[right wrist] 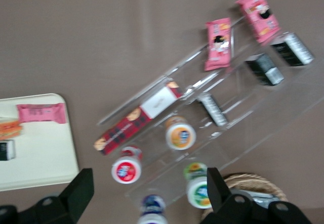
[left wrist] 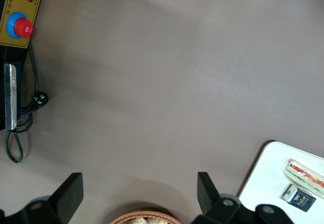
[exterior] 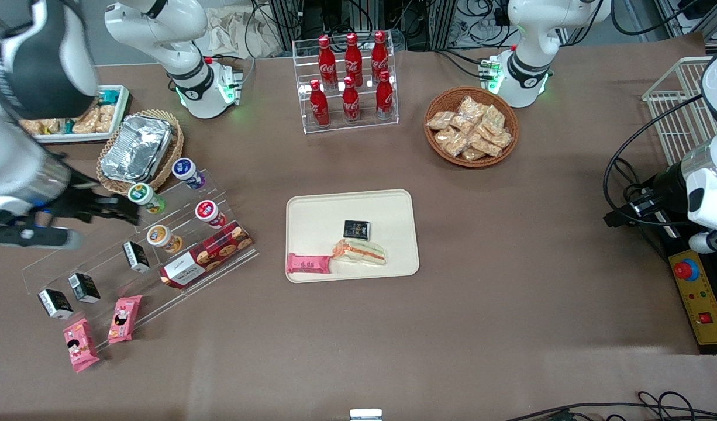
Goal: Place sandwich on tray
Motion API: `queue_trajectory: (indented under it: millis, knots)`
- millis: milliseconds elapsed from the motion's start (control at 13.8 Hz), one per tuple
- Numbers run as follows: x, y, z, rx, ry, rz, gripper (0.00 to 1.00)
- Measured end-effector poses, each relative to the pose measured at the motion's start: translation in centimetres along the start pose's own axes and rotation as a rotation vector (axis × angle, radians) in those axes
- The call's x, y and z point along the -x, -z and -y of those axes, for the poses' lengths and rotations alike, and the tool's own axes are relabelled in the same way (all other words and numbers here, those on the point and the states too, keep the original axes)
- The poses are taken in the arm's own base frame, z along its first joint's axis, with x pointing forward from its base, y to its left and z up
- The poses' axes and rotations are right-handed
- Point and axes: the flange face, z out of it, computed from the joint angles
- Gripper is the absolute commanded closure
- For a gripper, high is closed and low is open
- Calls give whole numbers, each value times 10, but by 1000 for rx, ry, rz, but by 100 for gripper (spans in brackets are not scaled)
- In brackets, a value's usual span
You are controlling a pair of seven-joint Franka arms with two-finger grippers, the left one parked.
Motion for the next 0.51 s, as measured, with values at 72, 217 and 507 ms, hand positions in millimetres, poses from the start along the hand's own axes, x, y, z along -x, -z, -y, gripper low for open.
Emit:
queue_trajectory:
  millis: [72, 217, 507]
  knots:
    - [-1, 2, -22, 1, 4, 2, 1]
    - [-1, -1, -61, 0, 42, 27, 1]
    - [1, 5, -74, -6, 73, 31, 1]
